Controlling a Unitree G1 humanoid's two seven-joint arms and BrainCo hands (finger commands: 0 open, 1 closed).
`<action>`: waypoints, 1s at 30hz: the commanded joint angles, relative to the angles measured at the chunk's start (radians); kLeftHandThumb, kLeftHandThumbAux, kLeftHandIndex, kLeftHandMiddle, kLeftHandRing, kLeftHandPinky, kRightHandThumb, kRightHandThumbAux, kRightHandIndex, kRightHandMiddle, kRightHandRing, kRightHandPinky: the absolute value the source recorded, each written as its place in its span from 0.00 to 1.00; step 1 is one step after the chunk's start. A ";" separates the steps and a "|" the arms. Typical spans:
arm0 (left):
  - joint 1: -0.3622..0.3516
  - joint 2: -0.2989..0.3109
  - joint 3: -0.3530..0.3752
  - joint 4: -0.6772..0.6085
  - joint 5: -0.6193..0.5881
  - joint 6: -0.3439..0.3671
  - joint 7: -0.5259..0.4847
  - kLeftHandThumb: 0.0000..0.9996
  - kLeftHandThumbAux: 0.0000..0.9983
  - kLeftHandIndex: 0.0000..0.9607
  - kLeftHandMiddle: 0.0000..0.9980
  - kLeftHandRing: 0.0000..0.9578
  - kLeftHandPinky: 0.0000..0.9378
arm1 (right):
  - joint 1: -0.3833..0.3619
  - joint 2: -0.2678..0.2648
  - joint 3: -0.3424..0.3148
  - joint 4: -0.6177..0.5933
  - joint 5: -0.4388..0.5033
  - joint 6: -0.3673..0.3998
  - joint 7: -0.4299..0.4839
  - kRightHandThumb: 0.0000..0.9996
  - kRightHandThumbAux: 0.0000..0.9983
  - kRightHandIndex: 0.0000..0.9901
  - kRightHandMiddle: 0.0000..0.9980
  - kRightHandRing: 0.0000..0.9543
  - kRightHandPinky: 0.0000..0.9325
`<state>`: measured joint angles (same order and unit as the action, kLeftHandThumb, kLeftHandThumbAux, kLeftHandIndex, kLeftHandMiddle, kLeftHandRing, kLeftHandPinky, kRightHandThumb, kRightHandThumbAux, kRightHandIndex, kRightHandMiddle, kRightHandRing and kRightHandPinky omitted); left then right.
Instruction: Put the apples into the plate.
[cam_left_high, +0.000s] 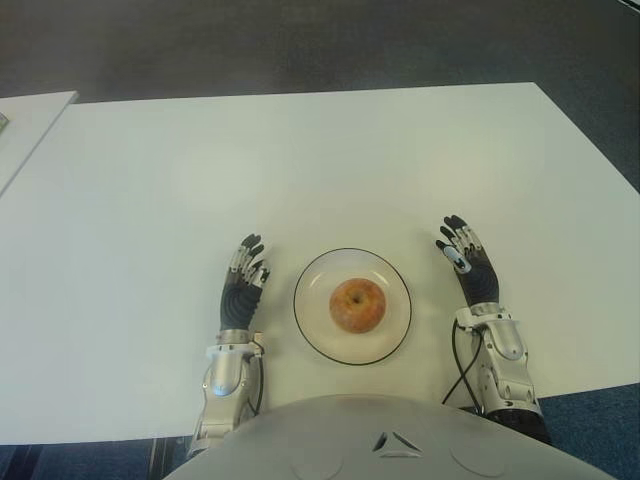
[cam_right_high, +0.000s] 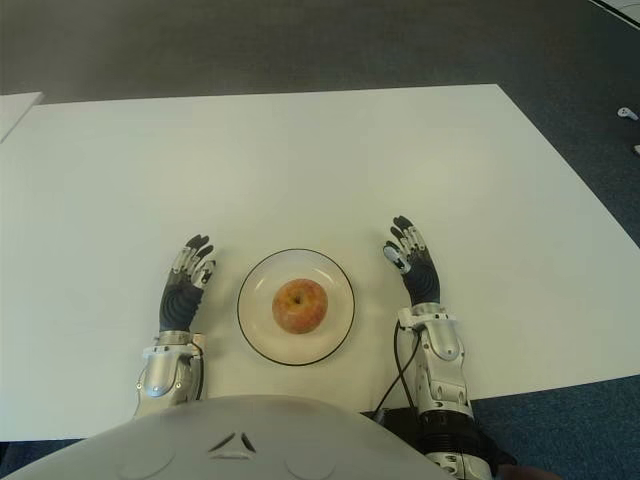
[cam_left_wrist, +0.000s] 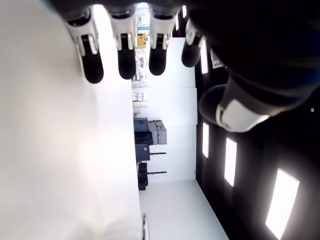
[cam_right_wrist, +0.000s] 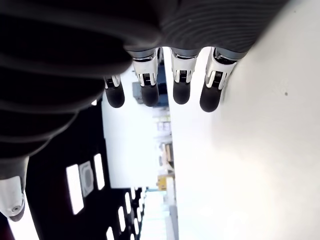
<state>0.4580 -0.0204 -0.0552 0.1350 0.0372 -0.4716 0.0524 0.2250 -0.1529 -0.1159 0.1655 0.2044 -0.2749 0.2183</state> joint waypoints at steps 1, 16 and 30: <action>0.052 0.000 -0.003 0.025 -0.014 0.064 -0.020 0.08 0.55 0.13 0.12 0.14 0.21 | 0.028 -0.004 0.012 0.034 -0.021 0.015 0.022 0.07 0.52 0.08 0.08 0.05 0.07; 0.150 -0.003 -0.023 -0.108 -0.032 0.078 -0.052 0.12 0.56 0.15 0.13 0.16 0.24 | 0.039 -0.016 0.022 0.058 -0.016 0.000 0.073 0.07 0.52 0.10 0.13 0.10 0.13; 0.230 -0.001 -0.053 -0.225 -0.027 0.162 -0.055 0.11 0.55 0.16 0.14 0.15 0.21 | 0.052 -0.008 0.024 0.068 0.013 0.019 0.115 0.11 0.53 0.09 0.13 0.10 0.12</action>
<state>0.6603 -0.0246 -0.1000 -0.0937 0.0145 -0.3544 0.0071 0.2362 -0.1732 -0.1019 0.2007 0.2185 -0.3076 0.3254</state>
